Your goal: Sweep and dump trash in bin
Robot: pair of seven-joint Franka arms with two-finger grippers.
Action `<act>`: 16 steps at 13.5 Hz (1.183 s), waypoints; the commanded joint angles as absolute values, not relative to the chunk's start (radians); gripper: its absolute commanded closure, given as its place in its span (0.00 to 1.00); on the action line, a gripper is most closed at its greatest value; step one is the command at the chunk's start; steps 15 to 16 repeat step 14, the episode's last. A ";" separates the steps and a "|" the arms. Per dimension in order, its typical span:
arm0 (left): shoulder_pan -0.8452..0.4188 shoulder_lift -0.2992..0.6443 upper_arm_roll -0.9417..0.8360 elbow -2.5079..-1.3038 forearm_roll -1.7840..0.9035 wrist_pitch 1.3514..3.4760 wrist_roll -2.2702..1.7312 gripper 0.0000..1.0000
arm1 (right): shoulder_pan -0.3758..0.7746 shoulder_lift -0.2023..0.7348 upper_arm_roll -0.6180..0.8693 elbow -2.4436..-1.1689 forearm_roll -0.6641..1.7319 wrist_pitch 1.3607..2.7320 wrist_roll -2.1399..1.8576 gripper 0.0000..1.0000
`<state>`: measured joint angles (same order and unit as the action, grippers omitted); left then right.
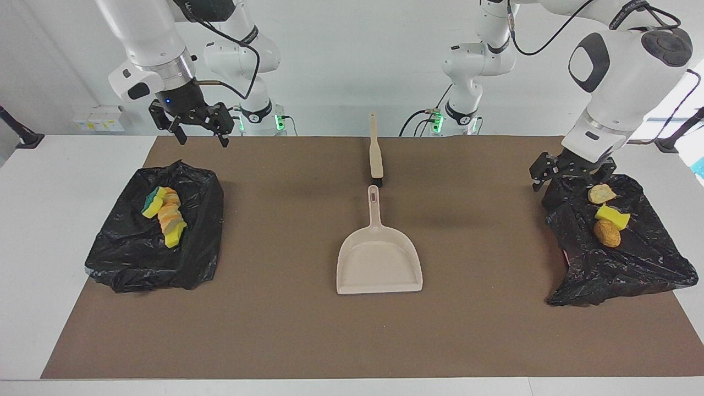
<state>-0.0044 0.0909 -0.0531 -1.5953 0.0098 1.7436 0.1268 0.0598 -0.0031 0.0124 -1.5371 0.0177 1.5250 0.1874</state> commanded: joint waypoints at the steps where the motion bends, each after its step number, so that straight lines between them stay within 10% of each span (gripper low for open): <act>1: -0.008 0.042 -0.058 -1.618 -0.005 1.706 0.132 0.00 | 0.054 -0.020 0.012 -1.549 0.034 1.508 0.164 0.00; 16: 0.003 -0.098 -0.060 -1.672 0.003 1.549 0.149 0.00 | 0.052 -0.020 0.012 -1.549 0.034 1.508 0.164 0.00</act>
